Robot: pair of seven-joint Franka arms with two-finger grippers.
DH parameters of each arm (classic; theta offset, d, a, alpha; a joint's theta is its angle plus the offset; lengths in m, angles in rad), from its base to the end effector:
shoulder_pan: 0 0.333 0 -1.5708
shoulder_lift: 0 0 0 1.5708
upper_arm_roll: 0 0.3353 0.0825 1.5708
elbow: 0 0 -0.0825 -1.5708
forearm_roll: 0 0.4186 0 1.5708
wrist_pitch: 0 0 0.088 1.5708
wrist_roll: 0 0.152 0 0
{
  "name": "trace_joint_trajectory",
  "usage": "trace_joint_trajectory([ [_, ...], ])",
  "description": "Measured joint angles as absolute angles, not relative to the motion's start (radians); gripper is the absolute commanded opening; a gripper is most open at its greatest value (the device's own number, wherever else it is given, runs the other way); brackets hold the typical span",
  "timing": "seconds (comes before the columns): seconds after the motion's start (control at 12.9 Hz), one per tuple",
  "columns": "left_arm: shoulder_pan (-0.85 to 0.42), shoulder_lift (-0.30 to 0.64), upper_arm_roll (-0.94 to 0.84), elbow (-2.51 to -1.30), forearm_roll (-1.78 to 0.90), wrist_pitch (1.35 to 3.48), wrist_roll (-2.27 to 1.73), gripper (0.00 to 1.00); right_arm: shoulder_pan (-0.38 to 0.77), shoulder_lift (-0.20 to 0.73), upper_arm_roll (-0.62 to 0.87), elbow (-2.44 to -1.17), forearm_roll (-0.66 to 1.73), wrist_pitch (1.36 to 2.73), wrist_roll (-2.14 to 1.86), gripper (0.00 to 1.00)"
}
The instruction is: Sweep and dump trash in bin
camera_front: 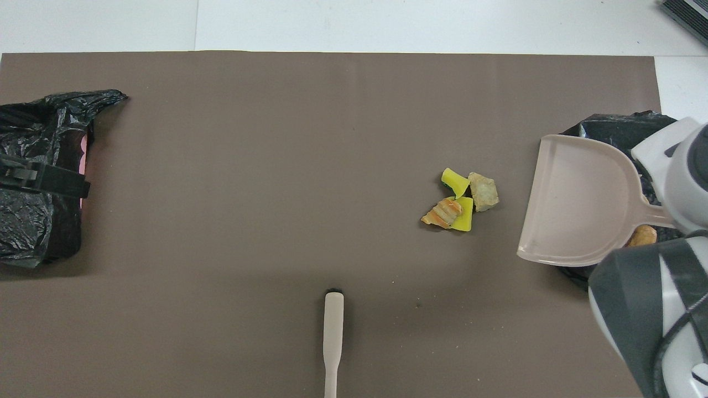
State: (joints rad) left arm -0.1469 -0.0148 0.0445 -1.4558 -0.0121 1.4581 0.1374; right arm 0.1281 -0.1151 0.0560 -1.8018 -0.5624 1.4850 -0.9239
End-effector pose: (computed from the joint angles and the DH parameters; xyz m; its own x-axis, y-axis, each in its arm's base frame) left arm 0.5693 -0.0603 0.6550 0.9709 -0.2388 0.0187 -0.2390 -0.9710 0.0102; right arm 0.5338 0.0145 0.5673 0.4153 0.7323 -0.5397 0.9060 -0.3862 0.1732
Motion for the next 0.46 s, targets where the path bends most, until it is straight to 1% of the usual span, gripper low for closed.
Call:
trace_joint_trajectory([
  [0.23, -0.109, -0.016, 0.057, -1.456, -0.012, 1.453, 0.186, 1.0, 0.161, -0.09, 0.099, -1.802, -0.399, 1.478, -0.549, 0.0],
  [0.39, -0.107, -0.016, 0.058, -1.456, -0.012, 1.452, 0.187, 1.0, 0.228, -0.022, 0.108, -1.776, -0.308, 1.48, -0.293, 0.0],
  [0.46, -0.107, -0.016, 0.058, -1.456, -0.013, 1.453, 0.187, 1.0, 0.264, 0.032, 0.109, -1.74, -0.274, 1.485, -0.173, 0.0],
])
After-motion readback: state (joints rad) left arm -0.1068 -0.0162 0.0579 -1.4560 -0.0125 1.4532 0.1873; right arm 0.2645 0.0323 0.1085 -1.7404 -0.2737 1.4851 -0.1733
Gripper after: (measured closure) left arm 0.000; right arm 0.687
